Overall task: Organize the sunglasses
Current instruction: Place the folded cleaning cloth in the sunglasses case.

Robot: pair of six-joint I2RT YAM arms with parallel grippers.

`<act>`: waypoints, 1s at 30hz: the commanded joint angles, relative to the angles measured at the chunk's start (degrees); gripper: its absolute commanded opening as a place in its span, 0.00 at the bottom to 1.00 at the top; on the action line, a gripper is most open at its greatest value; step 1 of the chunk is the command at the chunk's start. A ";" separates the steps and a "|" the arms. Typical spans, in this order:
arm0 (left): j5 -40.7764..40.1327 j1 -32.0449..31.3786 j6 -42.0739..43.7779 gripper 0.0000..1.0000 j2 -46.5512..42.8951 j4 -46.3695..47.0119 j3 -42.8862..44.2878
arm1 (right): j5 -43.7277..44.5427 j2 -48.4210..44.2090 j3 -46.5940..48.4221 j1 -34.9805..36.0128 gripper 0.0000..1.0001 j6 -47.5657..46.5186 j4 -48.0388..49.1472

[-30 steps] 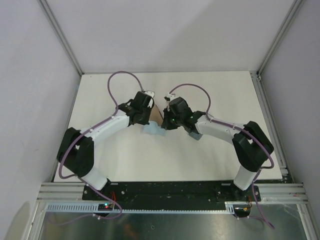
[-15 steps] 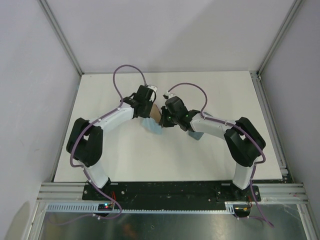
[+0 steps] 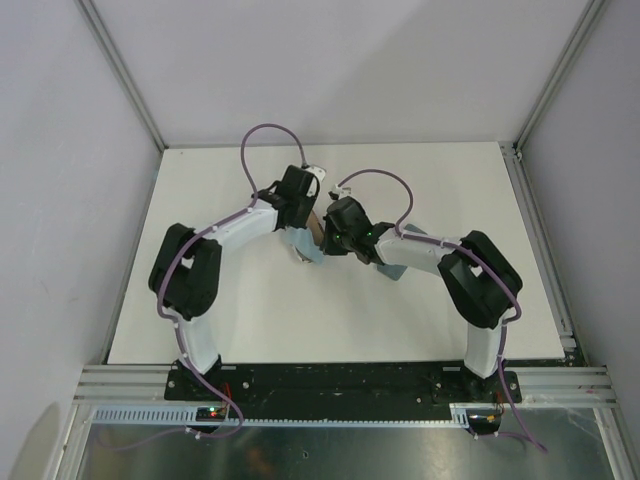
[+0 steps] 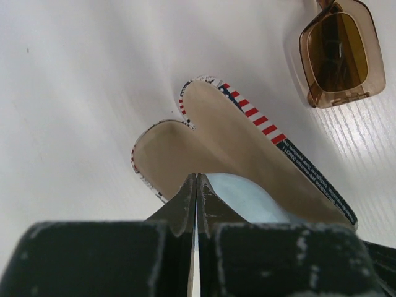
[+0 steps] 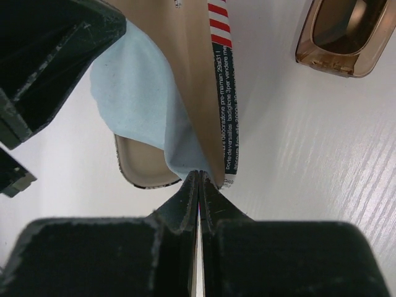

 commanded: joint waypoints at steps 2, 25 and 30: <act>0.75 0.42 2.81 0.00 2.74 3.26 4.14 | 3.34 0.48 2.12 0.31 0.00 0.88 2.70; 0.84 0.54 4.84 0.00 11.55 3.81 13.21 | 1.62 2.35 2.66 -3.00 0.00 0.86 4.84; 0.50 0.58 4.85 0.00 12.14 3.81 13.47 | 1.77 2.25 2.82 -3.26 0.00 0.84 4.82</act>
